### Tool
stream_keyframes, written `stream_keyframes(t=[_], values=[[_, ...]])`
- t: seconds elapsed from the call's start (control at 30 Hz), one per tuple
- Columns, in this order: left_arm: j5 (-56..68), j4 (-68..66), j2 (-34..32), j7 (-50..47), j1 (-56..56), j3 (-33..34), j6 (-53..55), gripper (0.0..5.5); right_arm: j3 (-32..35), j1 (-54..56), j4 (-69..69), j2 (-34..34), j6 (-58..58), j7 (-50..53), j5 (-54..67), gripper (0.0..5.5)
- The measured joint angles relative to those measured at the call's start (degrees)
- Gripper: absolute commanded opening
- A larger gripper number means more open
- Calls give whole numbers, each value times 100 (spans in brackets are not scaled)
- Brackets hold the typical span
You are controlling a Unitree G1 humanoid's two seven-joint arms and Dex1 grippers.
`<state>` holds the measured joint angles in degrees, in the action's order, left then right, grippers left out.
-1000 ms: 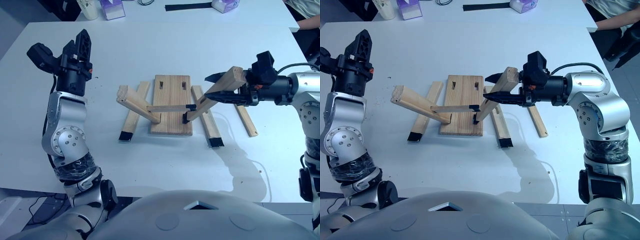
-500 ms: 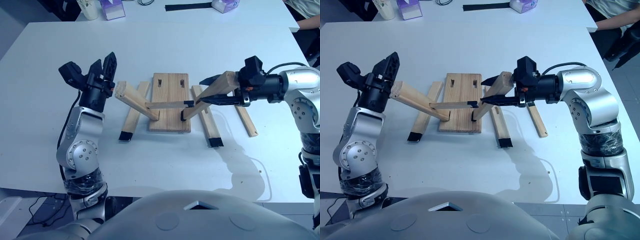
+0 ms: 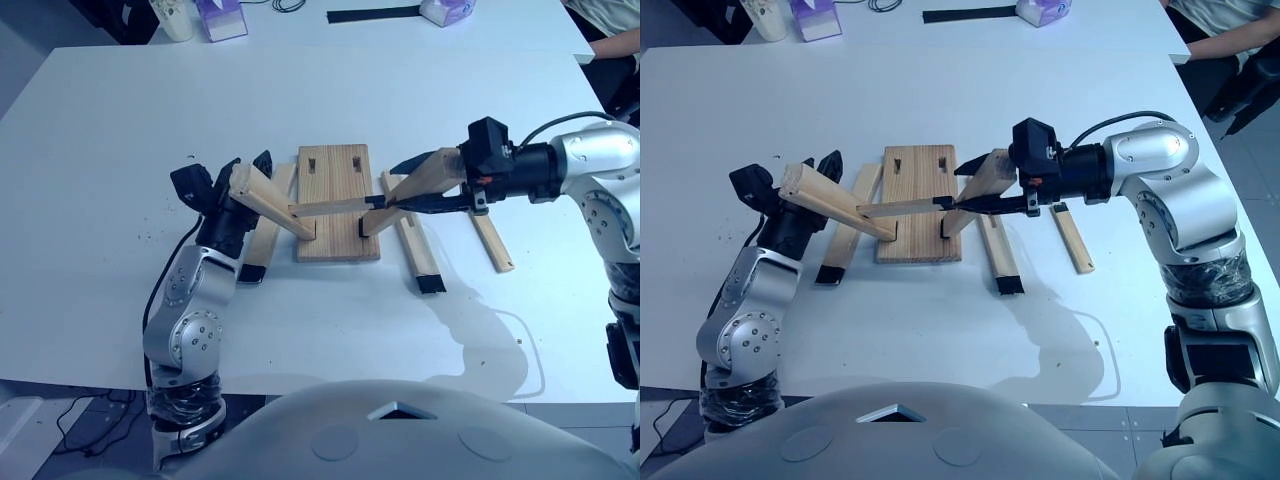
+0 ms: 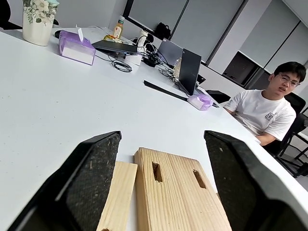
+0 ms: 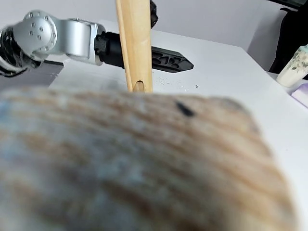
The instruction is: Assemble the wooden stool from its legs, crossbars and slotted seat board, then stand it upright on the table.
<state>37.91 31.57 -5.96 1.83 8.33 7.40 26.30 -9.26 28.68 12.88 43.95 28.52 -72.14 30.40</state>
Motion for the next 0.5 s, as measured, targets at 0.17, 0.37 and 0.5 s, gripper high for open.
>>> stream_keyframes(t=[0.17, 0.37, 0.5], values=[[-532, -149, 149, -53, -11, -246, -232, 321, -284, 362, -152, -9, 10, -167, -178, 201], [-787, -219, 274, -72, -8, -310, -339, 321, -318, 351, 35, 141, 19, -199, -233, 201], [-883, -239, 347, -72, -8, -329, -354, 321, -317, 343, 62, 159, 16, -199, -241, 201]])
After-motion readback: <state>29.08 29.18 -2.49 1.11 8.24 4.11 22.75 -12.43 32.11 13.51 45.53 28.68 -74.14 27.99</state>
